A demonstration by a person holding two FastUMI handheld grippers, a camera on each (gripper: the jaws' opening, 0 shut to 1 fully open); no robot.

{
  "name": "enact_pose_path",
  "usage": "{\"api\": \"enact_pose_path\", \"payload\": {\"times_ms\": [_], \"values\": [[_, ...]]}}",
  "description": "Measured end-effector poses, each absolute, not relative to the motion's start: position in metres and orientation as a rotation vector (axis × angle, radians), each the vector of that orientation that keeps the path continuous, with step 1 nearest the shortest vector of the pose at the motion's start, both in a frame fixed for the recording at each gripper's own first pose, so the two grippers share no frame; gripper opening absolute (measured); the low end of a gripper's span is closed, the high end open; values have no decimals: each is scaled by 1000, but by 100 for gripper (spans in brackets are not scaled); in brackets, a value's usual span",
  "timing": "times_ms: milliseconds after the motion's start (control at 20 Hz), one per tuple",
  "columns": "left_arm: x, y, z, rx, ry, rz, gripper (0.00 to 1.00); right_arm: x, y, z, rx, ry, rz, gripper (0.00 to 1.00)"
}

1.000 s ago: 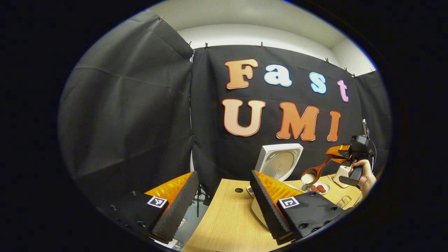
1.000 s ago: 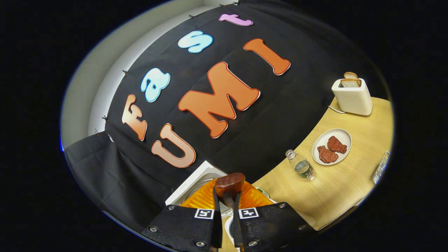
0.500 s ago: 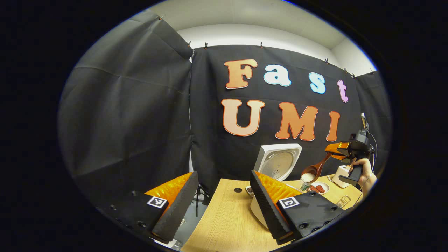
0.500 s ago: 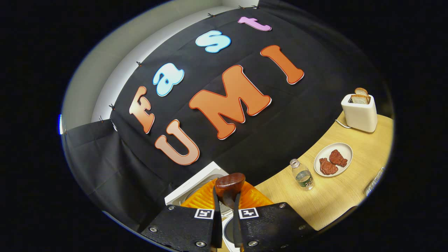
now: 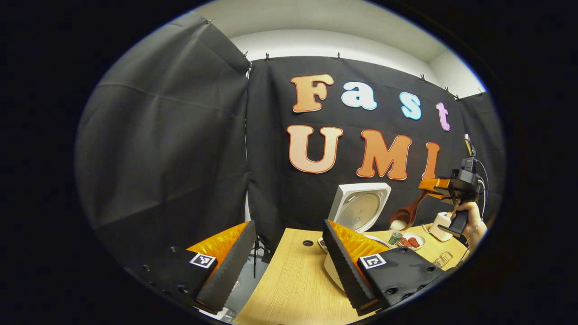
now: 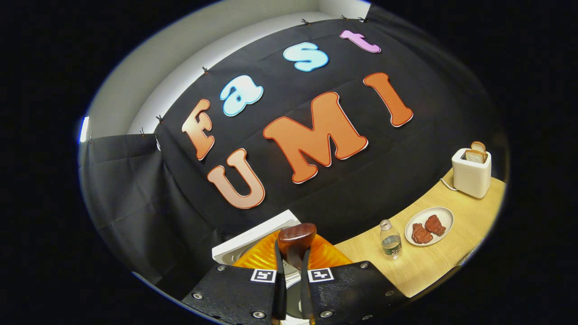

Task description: Close the left gripper, press the button to open the rice cooker; take a wooden spoon from the chopstick holder with the right hand, scoop a spoonful of rice and pour it into the rice cooker, then put the wooden spoon back into the chopstick holder.

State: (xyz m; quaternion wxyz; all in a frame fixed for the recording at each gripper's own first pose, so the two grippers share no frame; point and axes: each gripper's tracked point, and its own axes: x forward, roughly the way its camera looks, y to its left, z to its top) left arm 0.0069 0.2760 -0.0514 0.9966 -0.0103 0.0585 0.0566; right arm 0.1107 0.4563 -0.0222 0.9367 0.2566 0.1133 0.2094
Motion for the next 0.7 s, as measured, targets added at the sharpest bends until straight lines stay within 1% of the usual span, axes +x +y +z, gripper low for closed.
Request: {"api": "enact_pose_path", "payload": {"times_ms": [50,200,250,300,700], "values": [[7,276,-52,-22,116,114,100,109,458,-22,516,227,433,11],[4,278,-53,-20,115,116,100,107,464,-17,494,220,453,11],[3,279,-53,-21,116,116,100,106,465,-17,486,218,459,16],[2,278,-53,-21,116,115,100,105,467,-15,475,214,465,11],[0,278,-56,-30,122,121,100,99,480,-17,343,182,527,11]]}}
